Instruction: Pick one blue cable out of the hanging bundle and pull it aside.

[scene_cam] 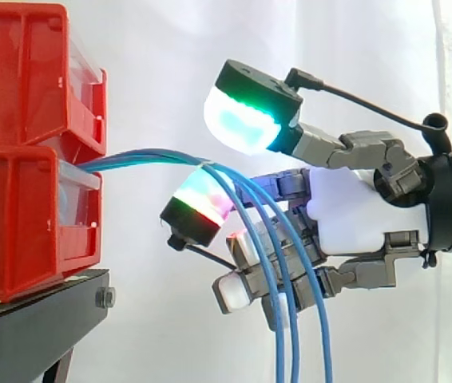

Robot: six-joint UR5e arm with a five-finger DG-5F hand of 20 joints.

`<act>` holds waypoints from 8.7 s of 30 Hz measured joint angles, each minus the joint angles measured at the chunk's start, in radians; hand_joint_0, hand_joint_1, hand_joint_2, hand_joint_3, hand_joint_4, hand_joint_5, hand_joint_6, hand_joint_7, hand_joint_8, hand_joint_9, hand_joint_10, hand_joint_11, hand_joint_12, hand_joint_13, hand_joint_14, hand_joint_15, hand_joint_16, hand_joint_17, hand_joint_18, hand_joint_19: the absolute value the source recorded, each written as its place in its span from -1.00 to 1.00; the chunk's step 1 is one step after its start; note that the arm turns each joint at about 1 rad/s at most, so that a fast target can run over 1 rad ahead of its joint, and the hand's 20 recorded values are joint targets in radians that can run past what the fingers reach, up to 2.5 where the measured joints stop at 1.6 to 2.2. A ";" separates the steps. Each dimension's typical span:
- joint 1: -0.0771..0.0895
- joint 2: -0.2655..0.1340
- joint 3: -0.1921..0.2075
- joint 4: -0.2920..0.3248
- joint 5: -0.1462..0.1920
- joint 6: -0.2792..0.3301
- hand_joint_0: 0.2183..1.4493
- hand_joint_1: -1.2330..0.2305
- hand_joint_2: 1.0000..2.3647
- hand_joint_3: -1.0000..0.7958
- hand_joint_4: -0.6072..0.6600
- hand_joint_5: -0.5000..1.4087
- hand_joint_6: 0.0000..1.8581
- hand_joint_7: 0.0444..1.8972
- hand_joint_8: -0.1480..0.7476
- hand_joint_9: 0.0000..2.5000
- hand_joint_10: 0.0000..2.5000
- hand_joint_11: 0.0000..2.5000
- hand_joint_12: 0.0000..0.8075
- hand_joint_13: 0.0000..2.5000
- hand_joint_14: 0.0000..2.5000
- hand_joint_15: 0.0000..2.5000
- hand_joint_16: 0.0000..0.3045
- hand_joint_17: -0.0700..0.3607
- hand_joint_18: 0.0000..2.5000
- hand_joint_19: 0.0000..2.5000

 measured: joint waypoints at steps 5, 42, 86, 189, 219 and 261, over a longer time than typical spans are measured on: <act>0.000 0.000 0.000 0.000 0.000 0.000 -0.42 -0.29 -0.98 -0.17 0.04 -0.58 -0.04 0.15 0.07 -0.02 -0.99 -0.54 -0.09 -0.22 -0.98 -0.50 -0.68 -0.17 -0.22 -0.40; -0.009 0.030 0.002 -0.048 -0.003 -0.002 -0.44 -0.23 -0.98 -0.19 0.06 -0.58 -0.04 0.15 0.11 -0.01 -0.99 -0.52 -0.07 -0.22 -0.98 -0.50 -0.67 -0.15 -0.23 -0.40; -0.022 0.038 0.002 -0.062 -0.006 -0.002 -0.56 0.11 -1.00 -0.44 0.02 -0.58 -0.04 0.09 0.05 -0.01 -0.99 -0.53 -0.07 -0.21 -0.98 -0.48 -0.67 -0.15 -0.23 -0.38; -0.039 0.171 -0.218 0.011 -0.005 -0.026 -0.39 -0.46 -0.97 0.10 0.16 -0.57 -0.01 0.19 0.13 -0.03 -0.99 -0.51 -0.11 -0.22 -0.98 -0.49 -0.68 -0.17 -0.23 -0.44; -0.039 0.171 -0.218 0.011 -0.005 -0.026 -0.39 -0.46 -0.97 0.10 0.16 -0.57 -0.01 0.18 0.13 -0.03 -0.99 -0.51 -0.11 -0.21 -0.98 -0.49 -0.68 -0.17 -0.22 -0.43; -0.040 0.171 -0.218 0.011 -0.005 -0.026 -0.38 -0.46 -0.97 0.10 0.16 -0.57 -0.01 0.19 0.13 -0.02 -0.99 -0.50 -0.11 -0.21 -0.98 -0.49 -0.68 -0.17 -0.22 -0.43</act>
